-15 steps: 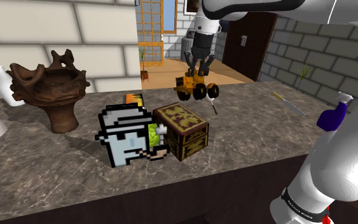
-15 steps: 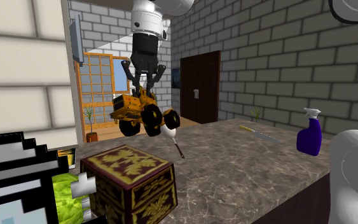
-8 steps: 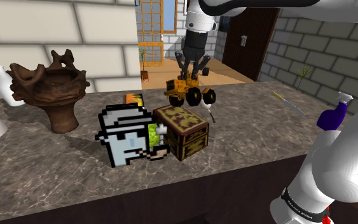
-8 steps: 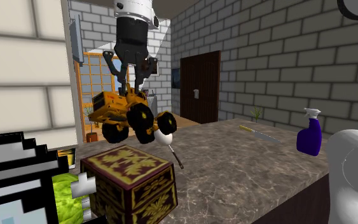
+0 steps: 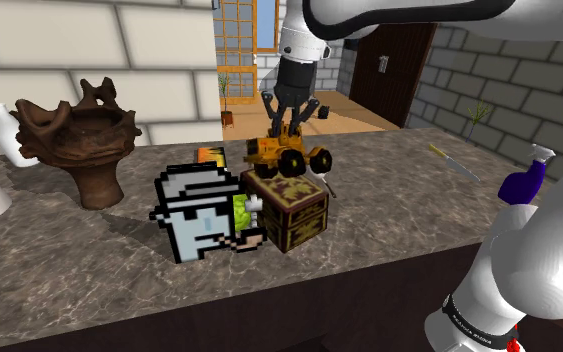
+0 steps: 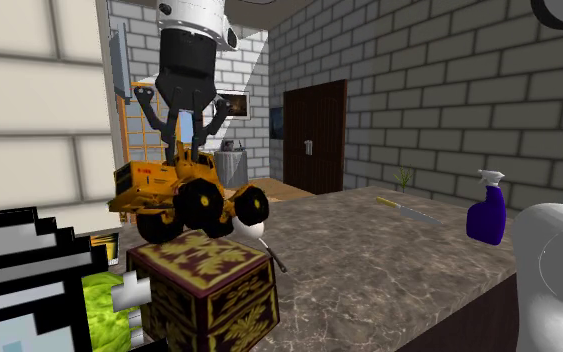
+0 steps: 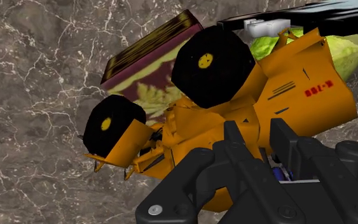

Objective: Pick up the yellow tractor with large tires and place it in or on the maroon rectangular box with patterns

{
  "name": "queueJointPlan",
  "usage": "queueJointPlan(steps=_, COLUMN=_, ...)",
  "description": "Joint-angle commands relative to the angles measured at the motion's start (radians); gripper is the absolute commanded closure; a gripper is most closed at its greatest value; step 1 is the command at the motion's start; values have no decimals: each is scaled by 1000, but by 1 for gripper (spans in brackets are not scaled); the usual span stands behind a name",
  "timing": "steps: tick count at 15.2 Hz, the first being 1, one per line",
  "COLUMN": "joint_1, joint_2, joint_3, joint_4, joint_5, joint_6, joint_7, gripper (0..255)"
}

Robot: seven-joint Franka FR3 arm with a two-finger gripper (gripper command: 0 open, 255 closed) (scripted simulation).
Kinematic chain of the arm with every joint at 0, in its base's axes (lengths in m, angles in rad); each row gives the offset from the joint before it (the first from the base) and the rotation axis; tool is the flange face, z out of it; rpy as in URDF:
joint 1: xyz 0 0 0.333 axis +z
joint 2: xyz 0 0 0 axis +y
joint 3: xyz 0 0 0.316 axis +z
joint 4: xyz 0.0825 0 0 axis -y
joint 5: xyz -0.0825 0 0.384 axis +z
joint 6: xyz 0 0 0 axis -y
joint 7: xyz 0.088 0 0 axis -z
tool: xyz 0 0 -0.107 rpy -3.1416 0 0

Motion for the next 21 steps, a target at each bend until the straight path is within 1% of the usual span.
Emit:
queueJointPlan(steps=1, joint_1=-9, joint_2=-3, joint_3=-7, joint_4=-44, joint_5=-16, joint_6=16, joint_7=-3, gripper=255)
queueJointPlan(steps=5, joint_1=-27, joint_2=-7, joint_3=11, joint_4=-102, joint_5=-12, joint_6=70, joint_7=-7, gripper=255)
queueJointPlan(steps=9, joint_1=-29, joint_2=-7, joint_3=14, joint_4=-156, joint_5=-11, joint_6=124, joint_7=-8, gripper=255)
queueJointPlan(steps=12, joint_1=-42, joint_2=-5, joint_3=27, joint_4=-194, joint_5=-8, joint_6=164, joint_7=-11, gripper=255)
queueJointPlan(steps=20, joint_1=-101, joint_2=-6, joint_3=81, joint_4=-200, joint_5=4, joint_6=171, joint_7=-20, gripper=255)
queueJointPlan(steps=21, joint_1=-94, joint_2=2, joint_3=93, joint_4=-200, joint_5=4, joint_6=181, joint_7=-3, gripper=0)
